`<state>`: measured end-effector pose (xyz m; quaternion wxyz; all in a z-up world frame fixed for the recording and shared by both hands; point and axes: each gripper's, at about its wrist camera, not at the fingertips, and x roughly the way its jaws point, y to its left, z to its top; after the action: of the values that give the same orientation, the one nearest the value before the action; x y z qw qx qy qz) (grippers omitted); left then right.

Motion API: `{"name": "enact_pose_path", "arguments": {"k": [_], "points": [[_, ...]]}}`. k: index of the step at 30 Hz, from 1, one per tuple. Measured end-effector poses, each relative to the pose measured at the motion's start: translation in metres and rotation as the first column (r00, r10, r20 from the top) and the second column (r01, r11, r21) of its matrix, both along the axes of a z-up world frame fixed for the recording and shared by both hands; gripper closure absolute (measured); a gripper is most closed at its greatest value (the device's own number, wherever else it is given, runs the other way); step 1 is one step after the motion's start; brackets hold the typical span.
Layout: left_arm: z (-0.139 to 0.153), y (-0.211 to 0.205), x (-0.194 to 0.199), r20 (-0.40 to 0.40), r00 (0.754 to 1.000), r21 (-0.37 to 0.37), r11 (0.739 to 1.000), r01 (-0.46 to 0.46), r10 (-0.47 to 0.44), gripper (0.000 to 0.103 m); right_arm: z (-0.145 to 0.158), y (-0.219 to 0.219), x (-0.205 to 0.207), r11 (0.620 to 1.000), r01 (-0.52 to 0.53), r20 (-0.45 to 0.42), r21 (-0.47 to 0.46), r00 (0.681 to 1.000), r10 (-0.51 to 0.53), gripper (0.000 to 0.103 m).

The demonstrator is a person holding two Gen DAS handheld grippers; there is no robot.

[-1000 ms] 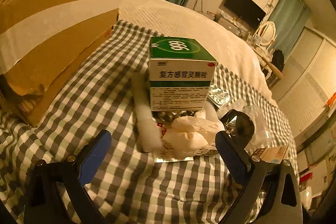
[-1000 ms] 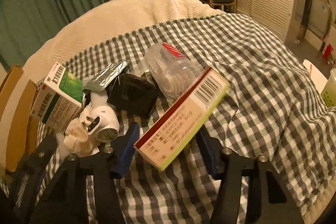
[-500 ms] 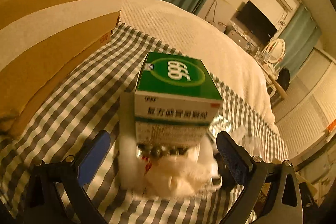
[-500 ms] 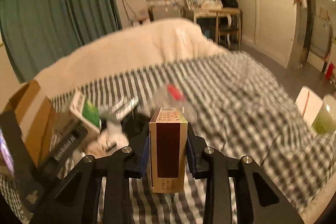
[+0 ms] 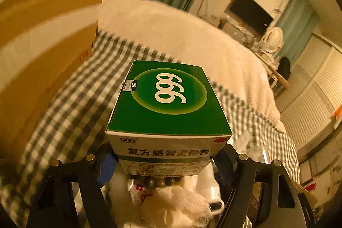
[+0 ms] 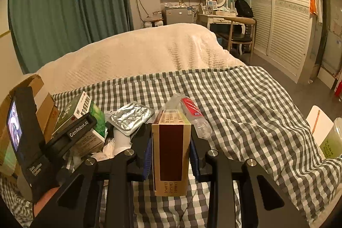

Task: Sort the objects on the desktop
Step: 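Grasp the green medicine box with the left tool while the right tool grasps the red-white box, then carry both medicine boxes to the cardboard box and open both tools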

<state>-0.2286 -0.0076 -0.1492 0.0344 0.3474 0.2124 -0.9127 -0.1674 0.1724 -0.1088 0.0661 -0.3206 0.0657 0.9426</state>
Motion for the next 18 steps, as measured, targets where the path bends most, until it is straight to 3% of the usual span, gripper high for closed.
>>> {"name": "enact_pose_path", "arguments": {"k": [7,18], "points": [[0.048,-0.005,0.052,-0.055,0.998,-0.064,0.998,-0.003,-0.001,0.024,0.013,0.009,0.016,0.999,-0.022,0.015,-0.048,1.000,0.023,0.074],[0.147,-0.024,0.124,-0.213,0.976,-0.081,0.997,0.014,-0.031,0.023,0.105,0.001,0.082,0.995,-0.087,-0.122,-0.058,0.989,0.079,0.074]]}}
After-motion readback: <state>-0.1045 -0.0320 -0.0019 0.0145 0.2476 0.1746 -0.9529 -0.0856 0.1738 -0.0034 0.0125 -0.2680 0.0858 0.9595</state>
